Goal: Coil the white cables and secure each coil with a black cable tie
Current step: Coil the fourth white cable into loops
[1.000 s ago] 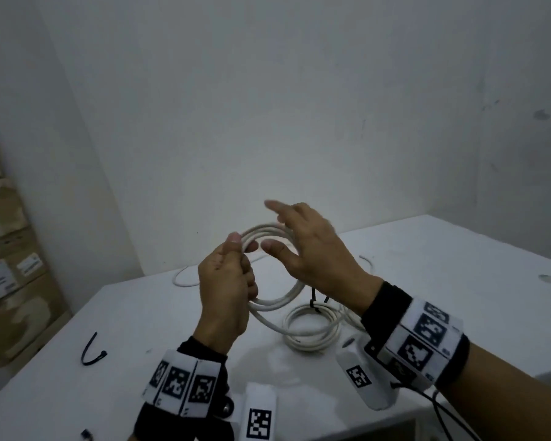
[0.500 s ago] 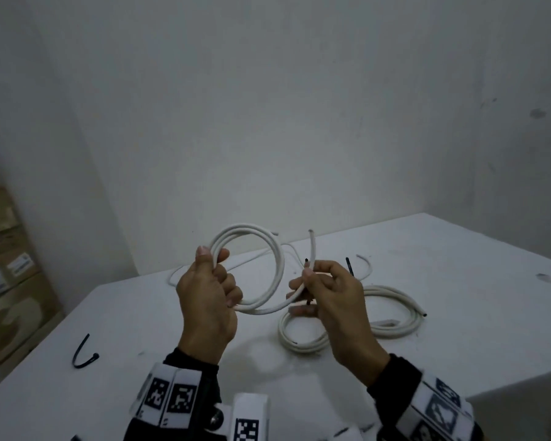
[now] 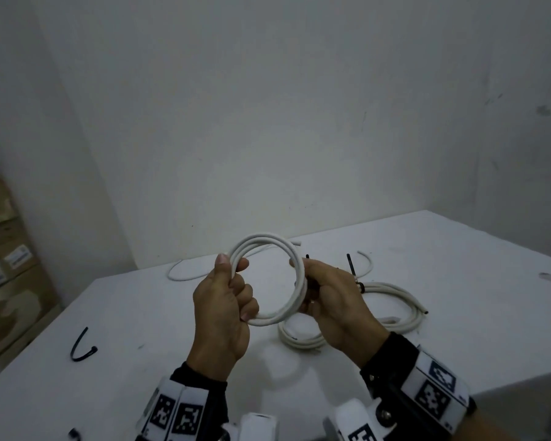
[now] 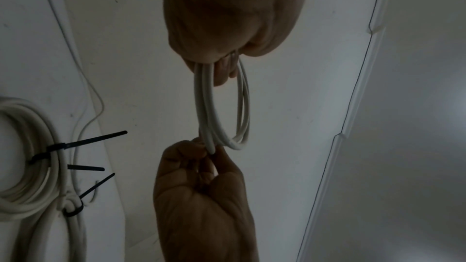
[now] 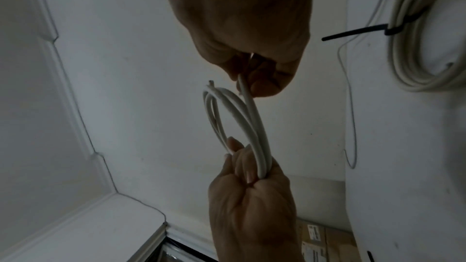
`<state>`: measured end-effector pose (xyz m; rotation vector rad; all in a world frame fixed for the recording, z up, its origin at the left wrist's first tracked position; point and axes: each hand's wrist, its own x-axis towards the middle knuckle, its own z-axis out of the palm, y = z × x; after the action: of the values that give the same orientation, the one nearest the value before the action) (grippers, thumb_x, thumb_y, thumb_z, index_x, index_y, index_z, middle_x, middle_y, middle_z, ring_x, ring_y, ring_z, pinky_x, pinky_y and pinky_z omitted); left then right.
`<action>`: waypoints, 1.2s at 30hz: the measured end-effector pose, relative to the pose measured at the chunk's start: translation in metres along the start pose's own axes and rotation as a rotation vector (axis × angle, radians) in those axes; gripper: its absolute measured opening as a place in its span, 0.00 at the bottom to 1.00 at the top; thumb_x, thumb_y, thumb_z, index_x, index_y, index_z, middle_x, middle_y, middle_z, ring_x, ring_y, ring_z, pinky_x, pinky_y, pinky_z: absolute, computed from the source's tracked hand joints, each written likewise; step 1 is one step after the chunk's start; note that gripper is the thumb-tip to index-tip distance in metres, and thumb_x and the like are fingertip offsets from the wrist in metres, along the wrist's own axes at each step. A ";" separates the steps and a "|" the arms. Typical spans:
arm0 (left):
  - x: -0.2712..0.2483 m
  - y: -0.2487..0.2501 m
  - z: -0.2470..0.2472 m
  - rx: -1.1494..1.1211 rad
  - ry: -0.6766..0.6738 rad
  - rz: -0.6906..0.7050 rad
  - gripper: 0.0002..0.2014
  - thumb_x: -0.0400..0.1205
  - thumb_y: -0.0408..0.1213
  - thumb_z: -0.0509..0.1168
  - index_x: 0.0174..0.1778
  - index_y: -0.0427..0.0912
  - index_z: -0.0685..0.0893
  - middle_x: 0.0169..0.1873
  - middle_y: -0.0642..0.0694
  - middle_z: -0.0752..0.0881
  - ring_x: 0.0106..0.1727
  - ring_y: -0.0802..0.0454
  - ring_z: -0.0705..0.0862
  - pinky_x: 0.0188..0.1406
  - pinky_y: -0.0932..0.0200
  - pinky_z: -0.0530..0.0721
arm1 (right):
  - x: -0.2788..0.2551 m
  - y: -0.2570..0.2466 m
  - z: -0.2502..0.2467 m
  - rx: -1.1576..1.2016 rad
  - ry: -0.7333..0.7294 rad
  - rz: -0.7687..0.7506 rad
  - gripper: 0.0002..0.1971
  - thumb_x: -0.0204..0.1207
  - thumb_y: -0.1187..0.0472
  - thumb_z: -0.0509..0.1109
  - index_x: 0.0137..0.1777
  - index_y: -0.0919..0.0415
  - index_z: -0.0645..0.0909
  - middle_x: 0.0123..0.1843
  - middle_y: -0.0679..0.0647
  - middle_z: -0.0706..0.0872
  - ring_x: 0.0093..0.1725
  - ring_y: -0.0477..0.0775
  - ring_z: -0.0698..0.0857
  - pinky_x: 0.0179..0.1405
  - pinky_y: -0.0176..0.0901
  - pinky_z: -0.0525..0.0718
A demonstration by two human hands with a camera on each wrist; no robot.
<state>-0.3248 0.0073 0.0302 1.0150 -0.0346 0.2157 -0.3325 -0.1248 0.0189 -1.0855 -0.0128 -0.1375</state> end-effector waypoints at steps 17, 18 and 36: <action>-0.007 -0.013 0.000 0.130 0.142 0.019 0.18 0.88 0.44 0.54 0.41 0.35 0.80 0.14 0.54 0.62 0.14 0.60 0.59 0.13 0.68 0.57 | -0.004 0.005 0.003 0.009 -0.066 0.033 0.18 0.85 0.58 0.55 0.49 0.66 0.85 0.27 0.51 0.69 0.25 0.46 0.67 0.26 0.37 0.69; -0.009 -0.016 0.000 0.143 0.145 0.021 0.18 0.88 0.44 0.54 0.41 0.35 0.80 0.15 0.54 0.63 0.15 0.60 0.59 0.14 0.68 0.57 | -0.004 0.007 0.005 0.029 -0.038 0.050 0.23 0.86 0.52 0.52 0.49 0.66 0.85 0.26 0.50 0.68 0.24 0.44 0.66 0.25 0.36 0.67; -0.007 -0.004 -0.012 0.453 -0.019 -0.011 0.19 0.87 0.43 0.58 0.43 0.32 0.85 0.17 0.51 0.64 0.17 0.58 0.60 0.16 0.67 0.60 | 0.006 -0.016 -0.008 -1.187 -0.249 -0.474 0.39 0.67 0.45 0.78 0.75 0.49 0.63 0.63 0.45 0.77 0.62 0.44 0.77 0.61 0.39 0.76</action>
<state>-0.3313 0.0141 0.0200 1.4677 0.0033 0.2085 -0.3292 -0.1397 0.0296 -2.2702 -0.4641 -0.4697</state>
